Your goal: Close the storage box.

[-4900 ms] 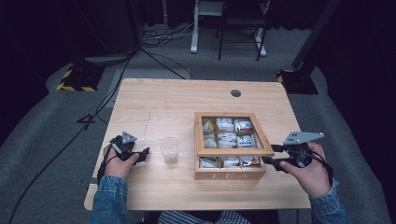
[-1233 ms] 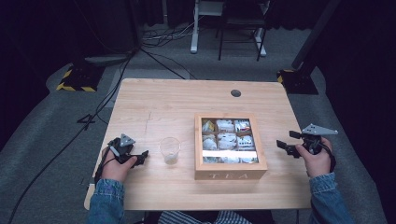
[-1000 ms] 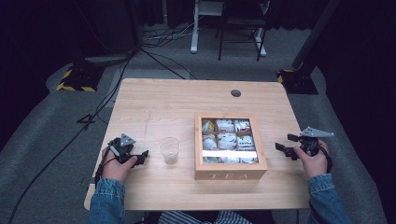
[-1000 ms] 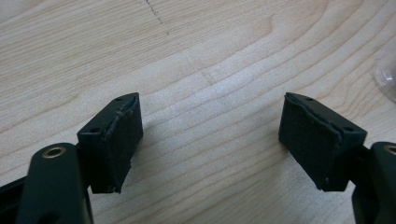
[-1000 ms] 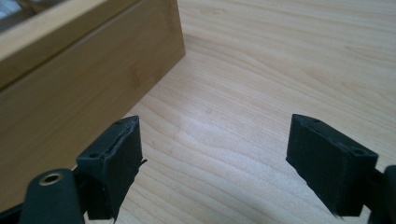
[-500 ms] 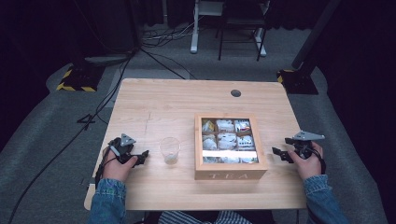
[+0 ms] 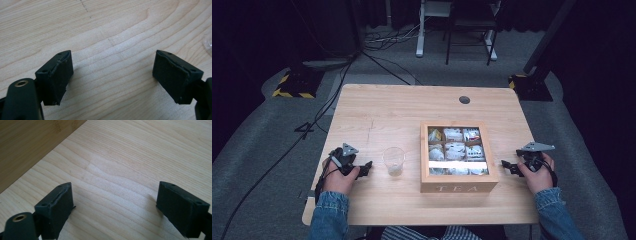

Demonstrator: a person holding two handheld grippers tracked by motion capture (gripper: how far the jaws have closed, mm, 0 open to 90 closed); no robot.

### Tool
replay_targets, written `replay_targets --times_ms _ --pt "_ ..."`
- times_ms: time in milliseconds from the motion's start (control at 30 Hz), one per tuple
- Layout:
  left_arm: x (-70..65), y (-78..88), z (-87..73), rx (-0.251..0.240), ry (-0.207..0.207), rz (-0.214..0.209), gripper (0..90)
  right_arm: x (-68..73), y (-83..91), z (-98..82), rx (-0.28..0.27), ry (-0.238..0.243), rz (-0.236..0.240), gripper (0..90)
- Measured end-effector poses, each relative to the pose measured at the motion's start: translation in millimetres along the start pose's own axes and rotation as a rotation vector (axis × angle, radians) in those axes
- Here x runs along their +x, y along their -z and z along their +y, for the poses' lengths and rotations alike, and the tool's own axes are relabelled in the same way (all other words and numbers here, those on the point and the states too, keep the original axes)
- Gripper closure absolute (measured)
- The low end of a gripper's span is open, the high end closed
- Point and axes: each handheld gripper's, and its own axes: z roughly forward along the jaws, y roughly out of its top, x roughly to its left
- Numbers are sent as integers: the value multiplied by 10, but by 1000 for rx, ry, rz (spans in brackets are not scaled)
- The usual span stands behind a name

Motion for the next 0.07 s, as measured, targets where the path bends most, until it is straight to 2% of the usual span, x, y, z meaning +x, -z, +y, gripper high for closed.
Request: replay_targets --times_ms 67 --pt "1 -1 1 1 1 3 163 0 0 0 0 0 1 139"
